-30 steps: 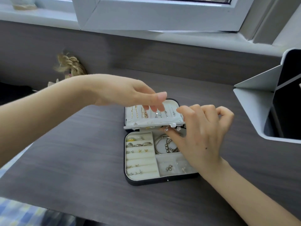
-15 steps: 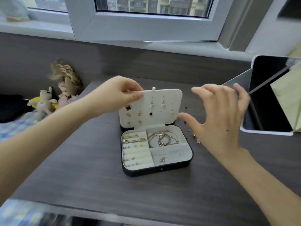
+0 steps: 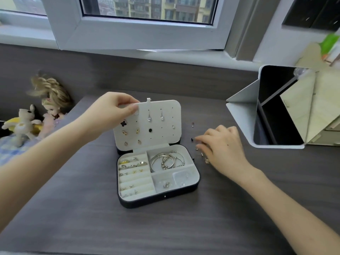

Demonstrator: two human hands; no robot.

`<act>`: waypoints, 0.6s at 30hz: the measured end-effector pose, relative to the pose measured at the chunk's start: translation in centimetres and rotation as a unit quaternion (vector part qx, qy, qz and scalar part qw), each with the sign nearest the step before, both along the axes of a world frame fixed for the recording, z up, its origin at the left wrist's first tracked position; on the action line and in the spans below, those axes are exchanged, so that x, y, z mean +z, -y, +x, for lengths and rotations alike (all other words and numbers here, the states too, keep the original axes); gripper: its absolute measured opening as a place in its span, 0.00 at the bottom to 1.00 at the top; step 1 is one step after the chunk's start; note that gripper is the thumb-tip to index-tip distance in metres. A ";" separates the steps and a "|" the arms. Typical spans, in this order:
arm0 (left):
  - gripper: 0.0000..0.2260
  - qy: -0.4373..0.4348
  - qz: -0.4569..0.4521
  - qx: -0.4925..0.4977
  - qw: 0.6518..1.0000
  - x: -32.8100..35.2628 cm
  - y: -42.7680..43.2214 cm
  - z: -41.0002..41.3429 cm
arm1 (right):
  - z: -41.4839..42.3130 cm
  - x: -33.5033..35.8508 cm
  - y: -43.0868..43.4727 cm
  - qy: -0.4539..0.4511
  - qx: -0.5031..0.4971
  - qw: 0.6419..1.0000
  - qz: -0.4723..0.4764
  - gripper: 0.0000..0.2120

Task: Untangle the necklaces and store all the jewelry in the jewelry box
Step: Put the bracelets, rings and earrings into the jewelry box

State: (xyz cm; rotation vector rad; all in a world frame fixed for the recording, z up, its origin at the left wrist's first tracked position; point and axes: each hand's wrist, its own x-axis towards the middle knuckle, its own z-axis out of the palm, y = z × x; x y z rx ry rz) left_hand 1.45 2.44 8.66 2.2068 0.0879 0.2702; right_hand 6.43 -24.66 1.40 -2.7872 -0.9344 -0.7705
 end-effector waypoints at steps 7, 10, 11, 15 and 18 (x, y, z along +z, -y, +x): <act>0.07 0.027 -0.018 0.010 0.999 0.0 0.0 0.4 | 3.4 1.1 -3.2 -0.113 -0.070 0.982 -0.132 0.11; 0.06 0.030 -0.019 0.002 0.999 0.0 0.2 0.2 | 4.2 0.9 -3.5 -0.136 -0.071 0.975 -0.158 0.08; 0.06 0.032 -0.018 0.002 0.999 -0.1 0.2 0.1 | 4.3 0.9 -3.4 -0.141 -0.066 0.977 -0.146 0.08; 0.03 0.051 -0.021 -0.002 0.998 -0.5 0.4 0.0 | 2.9 3.8 -3.6 -0.245 -0.010 0.939 0.242 0.03; 0.01 0.064 -0.064 -0.008 0.996 -0.9 0.4 -0.2 | 0.3 6.6 -5.8 -0.456 0.118 0.711 0.522 0.02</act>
